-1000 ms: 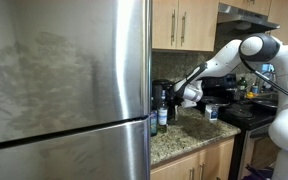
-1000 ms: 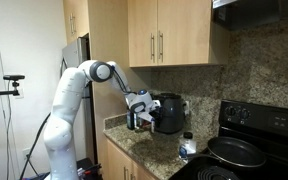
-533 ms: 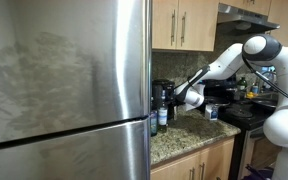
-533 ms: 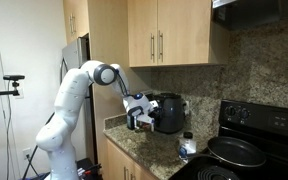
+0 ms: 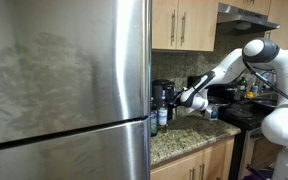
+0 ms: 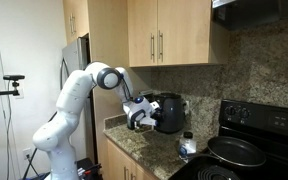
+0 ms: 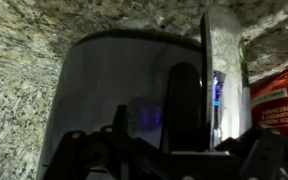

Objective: Close the air fryer

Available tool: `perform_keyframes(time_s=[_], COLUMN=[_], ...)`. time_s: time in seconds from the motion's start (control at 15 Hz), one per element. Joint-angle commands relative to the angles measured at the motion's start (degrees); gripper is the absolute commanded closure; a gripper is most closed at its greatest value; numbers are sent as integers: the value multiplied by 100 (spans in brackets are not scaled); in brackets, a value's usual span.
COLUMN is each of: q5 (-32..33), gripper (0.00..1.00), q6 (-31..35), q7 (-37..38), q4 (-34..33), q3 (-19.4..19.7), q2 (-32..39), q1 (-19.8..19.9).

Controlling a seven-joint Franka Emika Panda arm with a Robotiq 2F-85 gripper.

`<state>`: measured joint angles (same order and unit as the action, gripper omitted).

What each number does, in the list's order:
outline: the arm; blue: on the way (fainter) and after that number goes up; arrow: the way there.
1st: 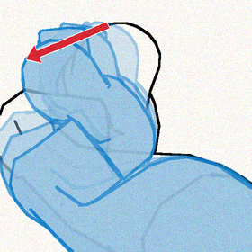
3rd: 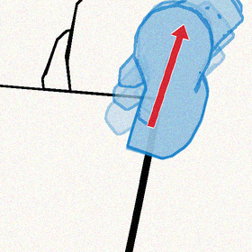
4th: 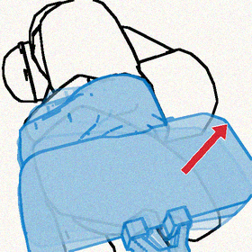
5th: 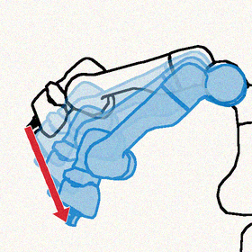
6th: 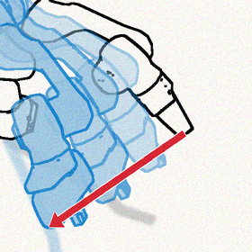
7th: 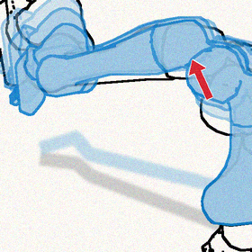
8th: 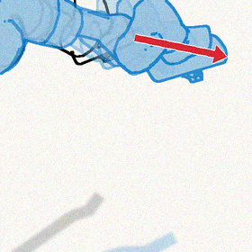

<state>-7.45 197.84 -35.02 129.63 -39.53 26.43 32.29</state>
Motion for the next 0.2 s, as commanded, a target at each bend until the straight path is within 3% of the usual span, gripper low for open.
perform_keyframes(time_s=[0.0, 0.07, 0.13], q5=[180, 6, 25], gripper=[0, 0, 0], q6=[-411, -52, -67], q7=[534, 389, 434], q4=[-252, -2, -2], q3=[-658, -207, -286], q2=[559, 74, 95], q1=[619, 187, 276])
